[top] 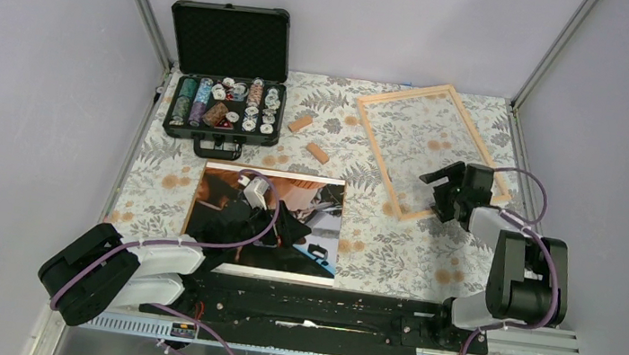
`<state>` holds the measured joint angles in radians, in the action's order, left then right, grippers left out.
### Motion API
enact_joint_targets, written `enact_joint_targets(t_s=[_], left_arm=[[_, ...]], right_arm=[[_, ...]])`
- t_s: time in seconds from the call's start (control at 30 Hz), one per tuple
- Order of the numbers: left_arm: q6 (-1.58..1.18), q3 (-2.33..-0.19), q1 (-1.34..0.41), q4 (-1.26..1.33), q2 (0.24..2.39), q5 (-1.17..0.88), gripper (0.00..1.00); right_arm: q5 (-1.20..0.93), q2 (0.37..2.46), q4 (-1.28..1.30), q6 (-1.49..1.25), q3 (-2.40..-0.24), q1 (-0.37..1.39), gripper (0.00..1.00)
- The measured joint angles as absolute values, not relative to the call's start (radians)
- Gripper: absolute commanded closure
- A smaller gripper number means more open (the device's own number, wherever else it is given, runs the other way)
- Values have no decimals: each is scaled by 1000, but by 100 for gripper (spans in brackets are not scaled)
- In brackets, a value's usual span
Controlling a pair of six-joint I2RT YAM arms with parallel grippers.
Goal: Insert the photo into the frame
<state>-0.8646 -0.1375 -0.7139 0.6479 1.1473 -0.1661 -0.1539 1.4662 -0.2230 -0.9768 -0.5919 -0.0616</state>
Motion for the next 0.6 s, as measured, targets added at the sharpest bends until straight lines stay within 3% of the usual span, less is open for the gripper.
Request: enact_joint_targets(t_s=[0.3,0.6], left_arm=[[-865,-136,-713,652,1145,-170,1],[-865,-128,-710,654,1127,-170,1]], right_arm=[[-130,1529,-55,-957,-704,-48,6],[-83,1369,-64,-1001,-556,-46,6]])
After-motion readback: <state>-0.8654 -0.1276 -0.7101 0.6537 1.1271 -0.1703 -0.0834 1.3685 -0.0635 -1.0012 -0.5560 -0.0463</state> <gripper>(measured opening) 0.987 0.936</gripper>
